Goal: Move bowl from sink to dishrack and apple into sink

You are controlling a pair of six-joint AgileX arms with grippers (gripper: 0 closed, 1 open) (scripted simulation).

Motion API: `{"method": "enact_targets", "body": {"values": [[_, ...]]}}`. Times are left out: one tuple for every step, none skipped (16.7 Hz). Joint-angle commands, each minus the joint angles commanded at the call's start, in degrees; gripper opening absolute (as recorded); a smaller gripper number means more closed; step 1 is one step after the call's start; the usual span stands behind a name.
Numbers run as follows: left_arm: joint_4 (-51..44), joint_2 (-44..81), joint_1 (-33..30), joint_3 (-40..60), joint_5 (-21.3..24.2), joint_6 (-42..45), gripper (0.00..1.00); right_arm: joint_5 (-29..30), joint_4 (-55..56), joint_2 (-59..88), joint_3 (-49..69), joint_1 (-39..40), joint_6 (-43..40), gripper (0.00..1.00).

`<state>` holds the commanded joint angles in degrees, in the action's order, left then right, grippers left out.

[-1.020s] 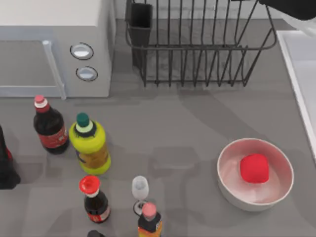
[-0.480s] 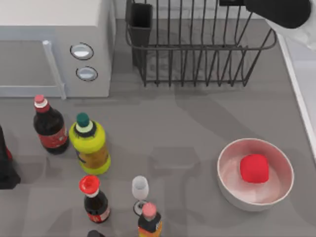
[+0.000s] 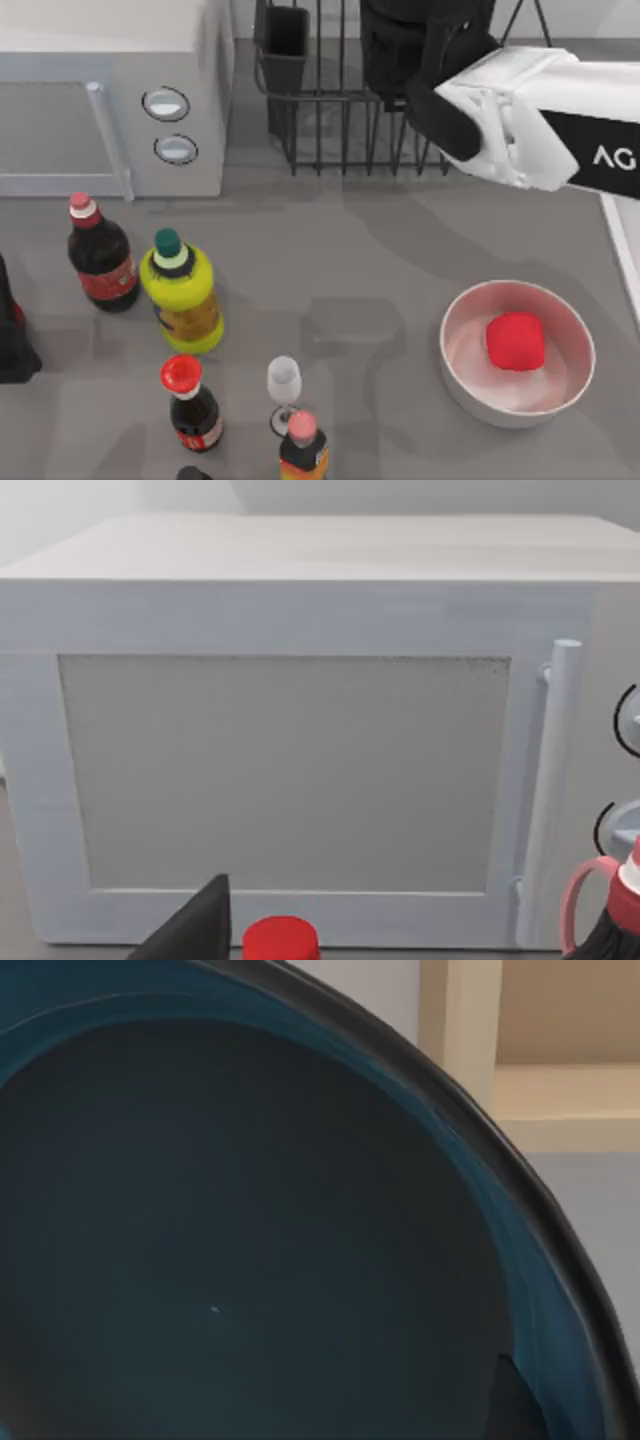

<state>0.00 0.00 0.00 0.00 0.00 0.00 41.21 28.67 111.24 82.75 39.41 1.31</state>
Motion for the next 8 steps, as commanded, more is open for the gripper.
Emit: {"method": "enact_targets", "body": {"values": [[0.00,0.00,0.00,0.00,0.00,0.00,1.00,-0.77,3.40,1.66,-1.62,-0.79,-0.04,0.00],[0.00,0.00,0.00,0.00,0.00,0.00,1.00,-1.49,6.22,3.11,-3.11,-1.53,-0.10,0.00],[0.00,0.00,0.00,0.00,0.00,0.00,1.00,-2.12,8.47,4.28,-4.40,-2.18,-0.16,0.00],[0.00,0.00,0.00,0.00,0.00,0.00,1.00,-2.62,10.07,5.13,-5.42,-2.71,-0.22,0.00],[0.00,0.00,0.00,0.00,0.00,0.00,1.00,-2.96,11.07,5.68,-6.09,-3.06,-0.27,0.00],[0.00,0.00,0.00,0.00,0.00,0.00,1.00,-3.10,11.48,5.90,-6.37,-3.20,-0.29,0.00],[0.00,0.00,0.00,0.00,0.00,0.00,1.00,-3.10,11.48,5.90,-6.37,-3.20,-0.29,0.00],[0.00,0.00,0.00,0.00,0.00,0.00,1.00,-3.10,11.48,5.90,-6.37,-3.20,-0.29,0.00]]}}
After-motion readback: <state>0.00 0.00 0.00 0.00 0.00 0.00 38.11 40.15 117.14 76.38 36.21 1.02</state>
